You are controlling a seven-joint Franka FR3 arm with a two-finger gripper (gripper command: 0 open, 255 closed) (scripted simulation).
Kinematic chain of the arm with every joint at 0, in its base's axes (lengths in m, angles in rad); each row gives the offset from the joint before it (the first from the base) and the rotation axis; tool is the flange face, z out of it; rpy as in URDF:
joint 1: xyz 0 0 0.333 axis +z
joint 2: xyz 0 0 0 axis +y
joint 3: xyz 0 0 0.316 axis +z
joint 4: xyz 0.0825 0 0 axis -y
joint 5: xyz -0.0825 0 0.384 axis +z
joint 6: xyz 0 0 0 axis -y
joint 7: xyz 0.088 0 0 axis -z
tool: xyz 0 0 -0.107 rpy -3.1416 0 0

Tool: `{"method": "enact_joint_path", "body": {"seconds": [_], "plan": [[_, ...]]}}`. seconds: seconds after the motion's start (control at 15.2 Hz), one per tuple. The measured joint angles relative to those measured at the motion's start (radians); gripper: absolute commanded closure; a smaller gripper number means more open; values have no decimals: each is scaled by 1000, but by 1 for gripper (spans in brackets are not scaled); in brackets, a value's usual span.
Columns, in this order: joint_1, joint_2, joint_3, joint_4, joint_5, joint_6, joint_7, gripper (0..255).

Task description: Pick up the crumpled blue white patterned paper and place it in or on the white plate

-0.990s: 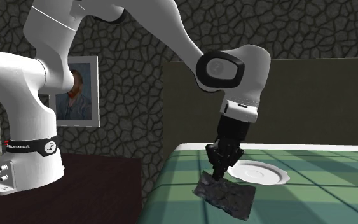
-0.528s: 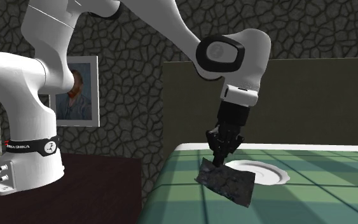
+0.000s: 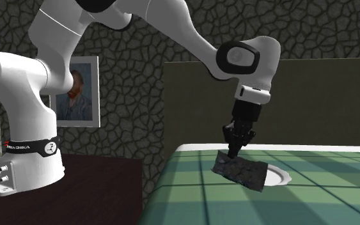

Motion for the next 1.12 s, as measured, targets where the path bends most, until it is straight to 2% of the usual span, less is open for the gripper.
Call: {"method": "enact_joint_path", "body": {"seconds": [0.4, 0.46, 0.53, 0.59, 0.73, 1.12], "plan": [[92, 189, 15, 312, -6, -119, 85, 255], [109, 232, 16, 382, -8, -147, 98, 255], [128, 297, 15, 501, -10, -198, 107, 255], [142, 330, 16, 557, -11, -221, 116, 255], [151, 361, 16, 595, -12, -228, 122, 255], [159, 404, 17, 619, -12, -186, 123, 255]]}}
